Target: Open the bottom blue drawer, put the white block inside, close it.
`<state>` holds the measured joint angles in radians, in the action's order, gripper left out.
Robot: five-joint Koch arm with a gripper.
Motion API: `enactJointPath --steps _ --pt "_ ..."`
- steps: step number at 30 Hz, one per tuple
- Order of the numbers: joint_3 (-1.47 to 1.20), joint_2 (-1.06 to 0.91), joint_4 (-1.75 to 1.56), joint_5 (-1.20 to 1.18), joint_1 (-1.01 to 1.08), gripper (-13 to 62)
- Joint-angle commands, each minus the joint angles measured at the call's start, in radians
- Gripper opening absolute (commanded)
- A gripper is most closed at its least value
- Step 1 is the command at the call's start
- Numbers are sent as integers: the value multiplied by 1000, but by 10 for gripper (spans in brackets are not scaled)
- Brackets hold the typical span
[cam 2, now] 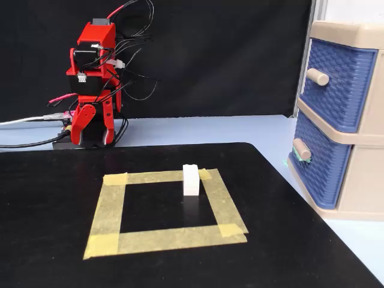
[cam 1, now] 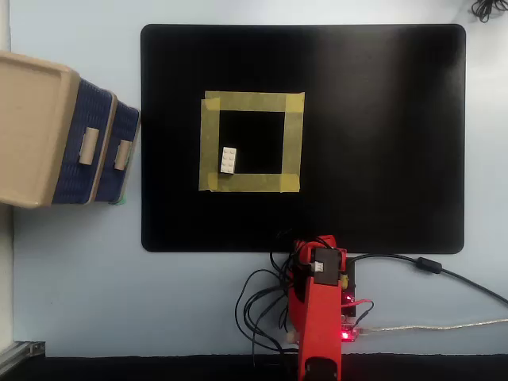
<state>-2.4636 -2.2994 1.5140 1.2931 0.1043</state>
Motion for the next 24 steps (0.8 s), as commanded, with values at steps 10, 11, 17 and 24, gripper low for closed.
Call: enactJointPath --steps 10,11,17,24 --pt "362 -52 196 64 -14 338" --pt "399 -49 193 104 -32 337" --pt "385 -28 -130 888 -664 332" --pt "9 183 -1486 1761 -1200 334"
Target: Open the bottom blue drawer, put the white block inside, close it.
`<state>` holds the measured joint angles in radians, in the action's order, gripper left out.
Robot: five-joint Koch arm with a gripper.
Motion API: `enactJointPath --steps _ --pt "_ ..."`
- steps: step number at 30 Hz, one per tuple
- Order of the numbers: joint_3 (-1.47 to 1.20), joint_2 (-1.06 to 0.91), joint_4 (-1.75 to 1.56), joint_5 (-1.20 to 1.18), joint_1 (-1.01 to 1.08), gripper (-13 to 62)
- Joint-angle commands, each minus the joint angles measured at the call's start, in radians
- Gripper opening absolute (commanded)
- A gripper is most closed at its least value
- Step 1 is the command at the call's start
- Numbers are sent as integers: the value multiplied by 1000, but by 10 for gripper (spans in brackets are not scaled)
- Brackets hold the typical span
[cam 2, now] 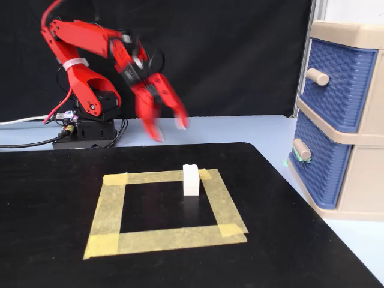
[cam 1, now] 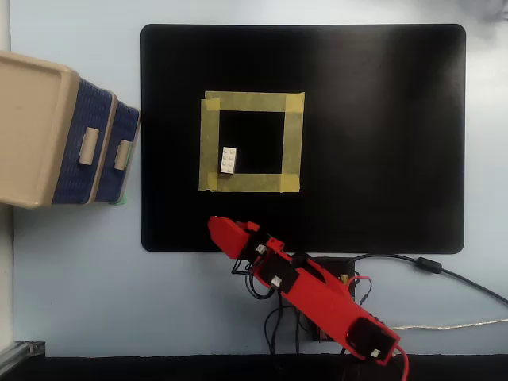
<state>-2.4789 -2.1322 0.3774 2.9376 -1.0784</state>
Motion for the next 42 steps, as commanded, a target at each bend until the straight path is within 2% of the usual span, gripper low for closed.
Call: enactJointPath --steps 1,4,8,14,29,36,42 --pt "-9 69 -548 147 -17 334" --pt "-35 362 -1062 161 -21 333" --pt "112 724 -1394 160 -9 334" --pt "477 1037 -1456 160 46 333" --pt "859 1261 -1328 163 75 320" --pt "881 1275 -1249 152 57 253" --pt "911 1275 -1233 147 12 250"
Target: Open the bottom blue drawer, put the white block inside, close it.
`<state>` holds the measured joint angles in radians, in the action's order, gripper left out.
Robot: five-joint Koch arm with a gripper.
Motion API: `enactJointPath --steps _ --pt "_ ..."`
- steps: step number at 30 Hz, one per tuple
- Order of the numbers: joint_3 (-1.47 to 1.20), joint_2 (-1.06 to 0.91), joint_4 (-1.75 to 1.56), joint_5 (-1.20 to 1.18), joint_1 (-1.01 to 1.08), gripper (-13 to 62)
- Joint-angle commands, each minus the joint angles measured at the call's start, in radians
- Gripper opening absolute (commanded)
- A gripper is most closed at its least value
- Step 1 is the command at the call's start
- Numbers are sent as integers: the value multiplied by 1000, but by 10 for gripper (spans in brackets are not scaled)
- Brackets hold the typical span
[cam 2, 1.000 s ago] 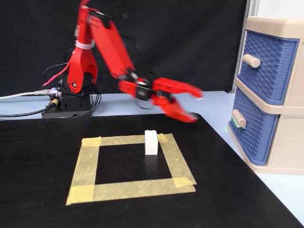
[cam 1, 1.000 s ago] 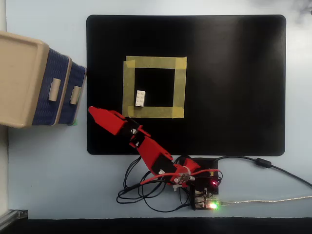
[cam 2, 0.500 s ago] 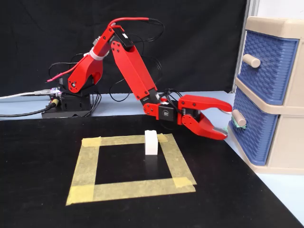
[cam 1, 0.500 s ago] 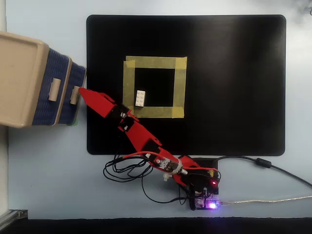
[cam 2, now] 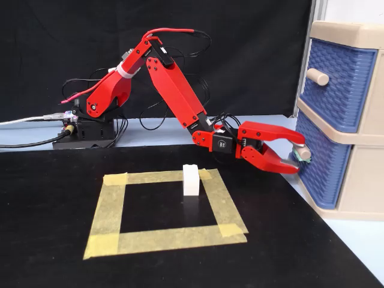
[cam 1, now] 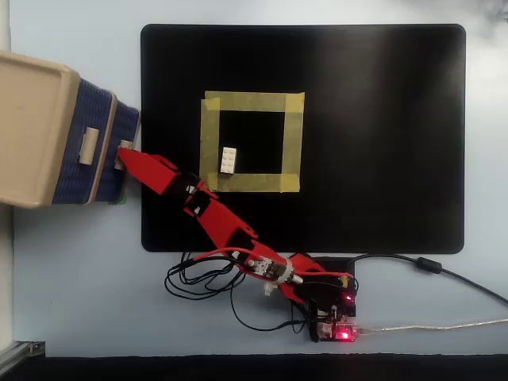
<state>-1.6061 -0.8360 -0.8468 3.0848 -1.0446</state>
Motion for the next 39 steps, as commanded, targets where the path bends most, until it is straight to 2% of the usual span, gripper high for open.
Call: enactJointPath --steps 1,3,5,6,8,13,19,21,22,24,25,28,30,33,35,37,39 --pt "40 -20 -6 0 -23 247" --pt "44 -20 2 -11 -35 220" --pt "43 -21 37 -35 -44 148" --pt "41 -21 54 -40 -44 98" --pt "32 -23 66 -41 -40 -68" --pt "-183 -101 46 -34 -6 -80" --pt "-784 -374 -135 -34 104 -80" --pt "-836 -380 -156 -40 112 -42" --pt "-830 -380 -155 -43 114 47" --pt "-819 -391 -156 -41 114 301" --pt "-824 -407 -160 -40 114 342" --pt "-825 -569 -112 -37 112 342" --pt "-824 -746 67 -37 115 342" --pt "-782 -1019 578 -38 138 340" --pt "-644 -1173 1012 -40 156 340" --pt "-471 -1207 1399 -60 181 340" --pt "-258 -1126 1781 -187 221 340"
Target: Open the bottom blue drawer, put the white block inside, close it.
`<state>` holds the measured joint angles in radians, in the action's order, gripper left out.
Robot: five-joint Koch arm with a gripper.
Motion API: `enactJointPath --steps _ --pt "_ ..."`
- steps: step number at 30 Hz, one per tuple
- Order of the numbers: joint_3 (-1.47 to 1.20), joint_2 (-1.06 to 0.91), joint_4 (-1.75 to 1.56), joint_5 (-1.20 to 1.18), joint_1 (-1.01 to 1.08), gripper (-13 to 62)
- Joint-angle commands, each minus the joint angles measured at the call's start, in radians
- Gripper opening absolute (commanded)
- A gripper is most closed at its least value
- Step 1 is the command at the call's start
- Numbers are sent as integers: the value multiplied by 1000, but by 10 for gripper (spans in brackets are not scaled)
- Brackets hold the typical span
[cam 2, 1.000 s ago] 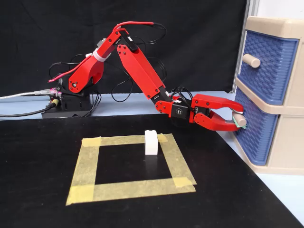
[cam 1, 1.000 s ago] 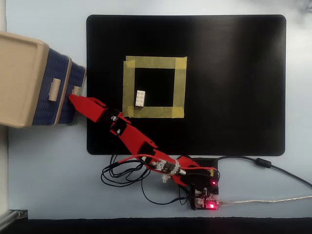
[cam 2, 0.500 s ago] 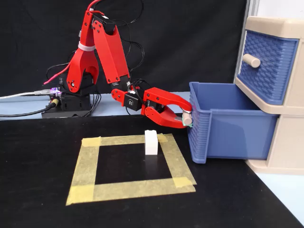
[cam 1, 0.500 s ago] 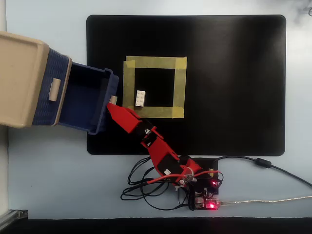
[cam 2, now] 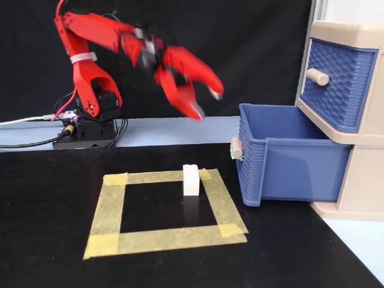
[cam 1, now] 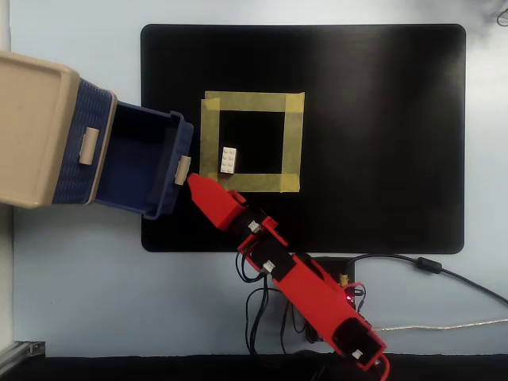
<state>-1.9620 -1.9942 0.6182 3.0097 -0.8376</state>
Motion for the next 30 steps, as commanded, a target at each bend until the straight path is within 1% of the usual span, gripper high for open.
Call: enactJointPath --steps 1,4,7,9,12,14,22,30 --pt "173 86 422 -184 38 340" --pt "391 249 640 -453 133 340" --pt "517 368 684 -638 183 338" --pt "609 499 681 -735 189 338" --pt "750 609 695 -742 184 338" --pt "787 647 695 -746 184 339" --pt "773 721 707 -802 175 340" --pt "664 742 693 -801 135 340"
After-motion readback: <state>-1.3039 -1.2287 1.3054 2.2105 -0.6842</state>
